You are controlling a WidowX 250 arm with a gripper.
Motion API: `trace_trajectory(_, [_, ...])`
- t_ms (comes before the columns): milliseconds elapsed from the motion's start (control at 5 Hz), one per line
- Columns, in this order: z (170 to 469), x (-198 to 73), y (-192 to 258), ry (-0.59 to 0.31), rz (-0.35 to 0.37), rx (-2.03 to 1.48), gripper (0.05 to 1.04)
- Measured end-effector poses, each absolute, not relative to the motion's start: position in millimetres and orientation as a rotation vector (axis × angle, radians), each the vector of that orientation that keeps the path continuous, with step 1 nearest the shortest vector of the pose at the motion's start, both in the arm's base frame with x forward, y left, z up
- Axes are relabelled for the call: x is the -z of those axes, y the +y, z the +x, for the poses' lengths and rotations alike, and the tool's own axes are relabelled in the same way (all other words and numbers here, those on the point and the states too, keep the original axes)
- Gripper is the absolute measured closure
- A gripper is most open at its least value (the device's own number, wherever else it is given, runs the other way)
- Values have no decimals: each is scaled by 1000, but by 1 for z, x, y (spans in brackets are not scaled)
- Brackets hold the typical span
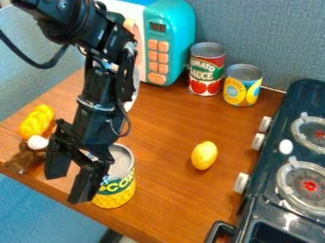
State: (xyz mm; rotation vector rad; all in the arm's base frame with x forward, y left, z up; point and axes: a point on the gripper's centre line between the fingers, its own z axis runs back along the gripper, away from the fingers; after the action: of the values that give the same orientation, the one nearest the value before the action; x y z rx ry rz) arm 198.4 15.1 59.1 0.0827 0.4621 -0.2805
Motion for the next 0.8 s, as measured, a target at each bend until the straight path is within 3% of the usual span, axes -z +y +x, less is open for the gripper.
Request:
trace_trajectory(200, [211, -45, 14, 489, 85, 254, 77])
trace_trajectory(800, [290, -60, -2, 262, 25, 152, 77])
